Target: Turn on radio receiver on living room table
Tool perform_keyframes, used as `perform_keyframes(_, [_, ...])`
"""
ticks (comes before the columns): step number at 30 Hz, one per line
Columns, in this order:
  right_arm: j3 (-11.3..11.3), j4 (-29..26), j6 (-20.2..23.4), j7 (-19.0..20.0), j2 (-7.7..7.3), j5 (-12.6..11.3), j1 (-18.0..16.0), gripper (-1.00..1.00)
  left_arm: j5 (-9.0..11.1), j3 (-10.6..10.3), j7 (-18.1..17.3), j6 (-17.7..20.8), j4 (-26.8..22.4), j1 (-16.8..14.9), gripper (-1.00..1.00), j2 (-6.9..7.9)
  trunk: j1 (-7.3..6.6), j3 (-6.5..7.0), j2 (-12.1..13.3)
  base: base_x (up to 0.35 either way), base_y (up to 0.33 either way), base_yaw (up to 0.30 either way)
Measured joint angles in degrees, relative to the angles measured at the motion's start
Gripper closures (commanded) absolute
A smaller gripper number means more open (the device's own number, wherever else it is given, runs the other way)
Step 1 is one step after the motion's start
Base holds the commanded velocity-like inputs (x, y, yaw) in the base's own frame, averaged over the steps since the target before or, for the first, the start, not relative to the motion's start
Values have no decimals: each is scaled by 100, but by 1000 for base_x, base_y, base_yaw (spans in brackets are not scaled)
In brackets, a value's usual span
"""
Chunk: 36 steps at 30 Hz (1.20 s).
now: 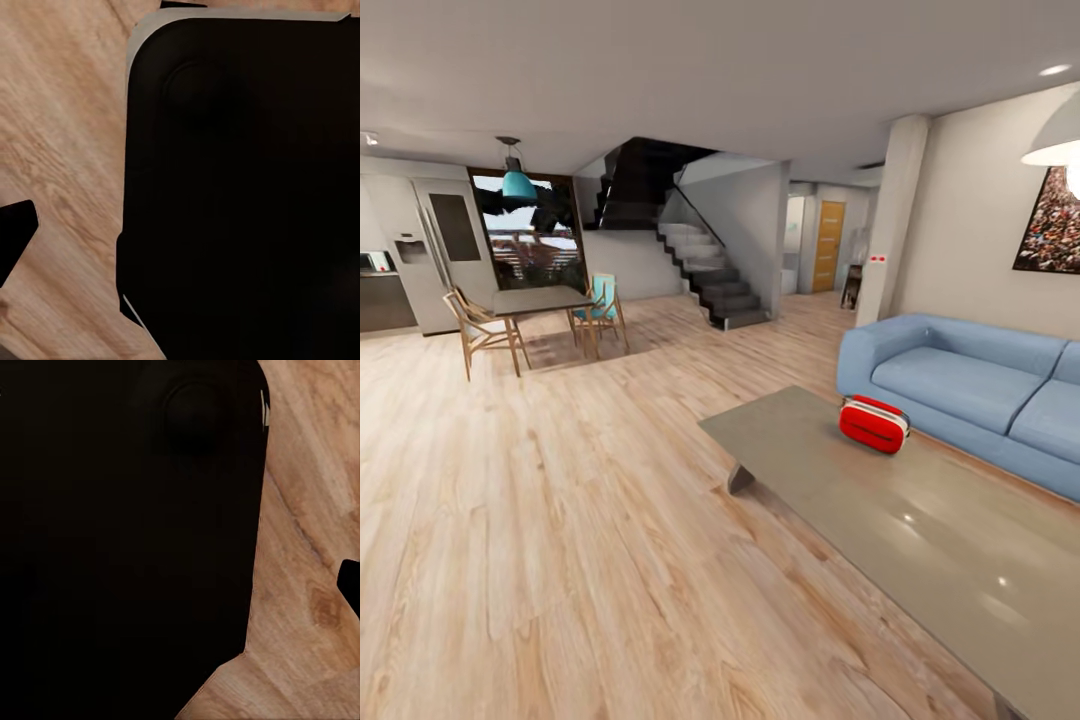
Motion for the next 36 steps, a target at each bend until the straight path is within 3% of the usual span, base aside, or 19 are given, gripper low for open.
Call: perform_keyframes(36, [9, 0, 0, 9, 0, 0, 0, -100, 12, 17, 79, 17, 0, 0, -100, -26, 0, 0, 0, 326, 20, 0])
